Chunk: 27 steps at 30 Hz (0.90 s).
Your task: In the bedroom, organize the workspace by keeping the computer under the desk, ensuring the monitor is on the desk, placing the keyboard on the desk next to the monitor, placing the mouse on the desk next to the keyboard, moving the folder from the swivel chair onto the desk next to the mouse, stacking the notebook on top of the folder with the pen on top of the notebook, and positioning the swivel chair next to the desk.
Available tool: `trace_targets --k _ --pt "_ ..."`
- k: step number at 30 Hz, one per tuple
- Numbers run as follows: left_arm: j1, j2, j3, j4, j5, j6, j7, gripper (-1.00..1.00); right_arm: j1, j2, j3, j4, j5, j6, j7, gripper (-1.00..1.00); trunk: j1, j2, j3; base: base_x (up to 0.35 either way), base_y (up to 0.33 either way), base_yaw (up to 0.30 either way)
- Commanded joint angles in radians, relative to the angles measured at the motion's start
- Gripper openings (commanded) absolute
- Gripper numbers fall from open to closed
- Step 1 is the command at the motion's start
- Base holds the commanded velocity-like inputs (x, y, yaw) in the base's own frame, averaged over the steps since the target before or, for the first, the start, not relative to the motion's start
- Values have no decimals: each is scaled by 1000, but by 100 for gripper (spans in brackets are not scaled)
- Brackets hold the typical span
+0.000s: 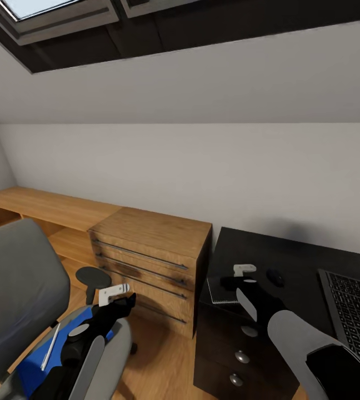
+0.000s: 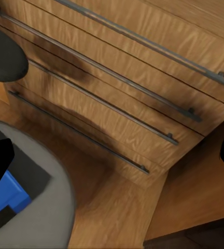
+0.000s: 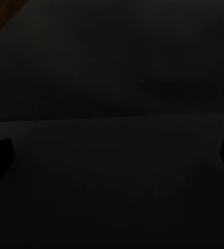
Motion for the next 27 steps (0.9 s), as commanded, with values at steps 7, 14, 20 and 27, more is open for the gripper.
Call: trace_targets --k 7,14,20,27 --pt "-1 3 -1 27 9 2 5 100 0 -1 10 28 -14 5 -7 100 0 0 -1 -93 0 0" --pt "-1 2 -2 31 9 0 5 100 0 -1 10 27 -14 4 -7 100 0 0 -1 -109 0 0" --pt "-1 3 -2 31 8 0 5 100 0 -1 11 27 -14 3 -6 100 0 0 -1 -80 0 0" --pt "-1 3 -2 31 8 -1 5 100 0 -2 11 27 -14 3 -6 100 0 0 -1 -115 0 0"
